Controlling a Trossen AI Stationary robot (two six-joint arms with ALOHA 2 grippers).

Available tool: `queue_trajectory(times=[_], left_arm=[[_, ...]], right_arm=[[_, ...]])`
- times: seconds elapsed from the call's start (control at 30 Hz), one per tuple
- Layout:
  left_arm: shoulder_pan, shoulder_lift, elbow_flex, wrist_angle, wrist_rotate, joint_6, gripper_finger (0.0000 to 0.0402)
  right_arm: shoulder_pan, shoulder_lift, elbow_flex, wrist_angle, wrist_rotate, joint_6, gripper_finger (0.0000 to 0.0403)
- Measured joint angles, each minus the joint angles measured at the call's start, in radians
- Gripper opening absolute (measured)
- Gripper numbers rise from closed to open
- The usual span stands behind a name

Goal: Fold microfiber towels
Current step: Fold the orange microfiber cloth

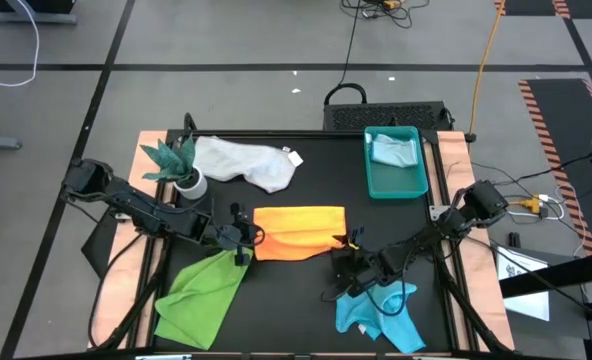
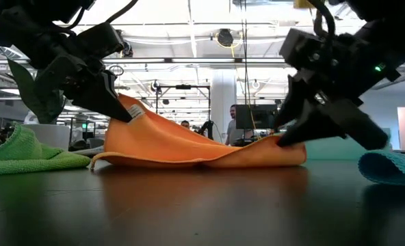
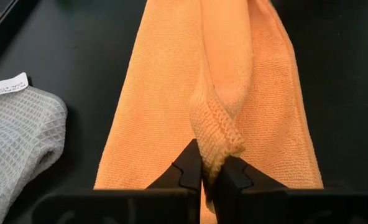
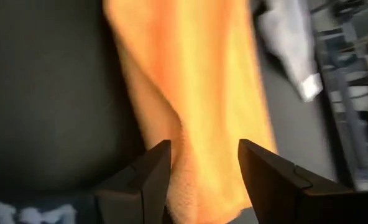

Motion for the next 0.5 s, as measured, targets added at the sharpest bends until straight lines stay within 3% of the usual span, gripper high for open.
queue_trajectory(times=[0.27, 0.5], left_arm=[[0.000, 0.000, 0.000, -0.001, 0.000, 0.000, 0.0026], [0.000, 0.000, 0.000, -0.003, 0.000, 0.000, 0.0026]], right_arm=[[-0.010, -0.001, 0.000, -0.027, 0.031, 0.017, 0.0164], [-0.006, -0.001, 0.000, -0.108, -0.076, 0.076, 0.0155]])
